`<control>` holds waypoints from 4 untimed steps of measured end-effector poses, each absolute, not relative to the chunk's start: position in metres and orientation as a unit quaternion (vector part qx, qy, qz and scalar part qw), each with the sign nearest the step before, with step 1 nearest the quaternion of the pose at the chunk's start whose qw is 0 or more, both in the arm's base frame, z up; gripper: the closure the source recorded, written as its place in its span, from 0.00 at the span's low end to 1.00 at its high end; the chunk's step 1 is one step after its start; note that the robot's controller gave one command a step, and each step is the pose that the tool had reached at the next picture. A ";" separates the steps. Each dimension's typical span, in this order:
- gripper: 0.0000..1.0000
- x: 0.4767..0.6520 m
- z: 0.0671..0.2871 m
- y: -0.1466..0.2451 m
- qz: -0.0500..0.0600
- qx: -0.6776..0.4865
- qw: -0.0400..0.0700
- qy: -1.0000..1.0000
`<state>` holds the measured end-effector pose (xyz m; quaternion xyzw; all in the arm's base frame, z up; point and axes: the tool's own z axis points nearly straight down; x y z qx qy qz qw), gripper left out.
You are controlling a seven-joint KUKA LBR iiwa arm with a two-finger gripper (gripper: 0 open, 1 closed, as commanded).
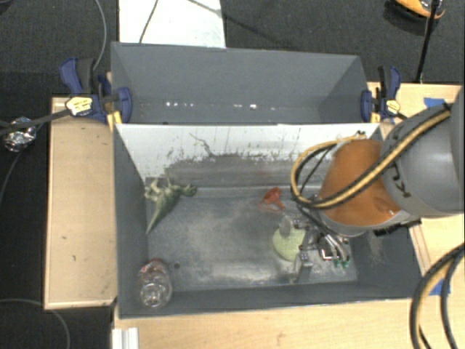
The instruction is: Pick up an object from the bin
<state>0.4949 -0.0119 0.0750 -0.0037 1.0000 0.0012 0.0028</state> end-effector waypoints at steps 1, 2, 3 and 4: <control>1.00 0.505 0.072 -0.023 0.001 -0.003 0.006 1.000; 1.00 0.505 0.072 -0.023 0.001 -0.003 0.006 1.000; 1.00 0.504 0.075 -0.023 0.001 -0.004 0.005 1.000; 1.00 0.501 0.093 -0.023 0.001 -0.004 0.001 1.000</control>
Offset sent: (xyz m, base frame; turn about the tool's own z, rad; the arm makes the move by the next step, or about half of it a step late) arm 0.0000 0.0000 0.0000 0.0000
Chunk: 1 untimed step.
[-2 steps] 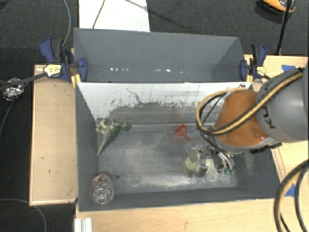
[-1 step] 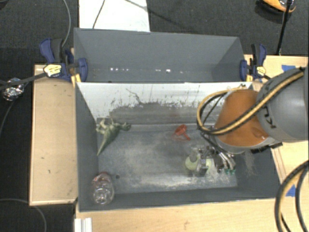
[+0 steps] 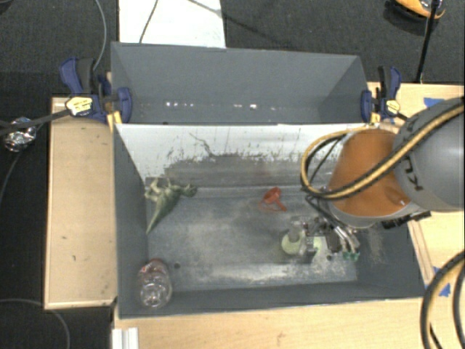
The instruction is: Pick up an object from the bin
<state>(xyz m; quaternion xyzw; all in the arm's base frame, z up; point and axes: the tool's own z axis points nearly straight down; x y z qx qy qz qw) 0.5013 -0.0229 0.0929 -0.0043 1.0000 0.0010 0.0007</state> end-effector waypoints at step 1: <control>1.00 0.502 0.117 -0.023 0.001 -0.004 0.002 1.000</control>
Offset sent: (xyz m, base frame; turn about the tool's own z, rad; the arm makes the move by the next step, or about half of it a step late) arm 0.0001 -0.0002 0.0592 0.0000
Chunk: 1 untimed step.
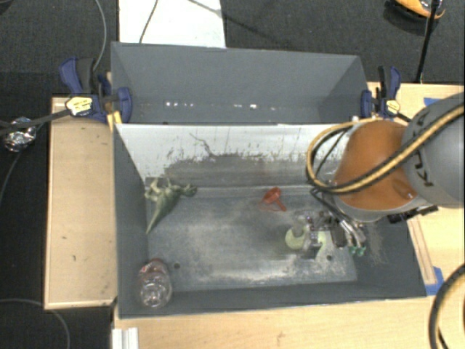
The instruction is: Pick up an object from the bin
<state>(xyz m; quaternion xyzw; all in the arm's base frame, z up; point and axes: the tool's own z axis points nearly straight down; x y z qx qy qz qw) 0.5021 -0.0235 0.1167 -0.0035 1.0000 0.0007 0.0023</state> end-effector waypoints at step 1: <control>1.00 0.504 0.135 -0.024 0.001 -0.004 0.006 1.000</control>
Offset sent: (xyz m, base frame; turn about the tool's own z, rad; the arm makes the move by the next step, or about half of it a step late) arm 0.0002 -0.0001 0.0248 0.0000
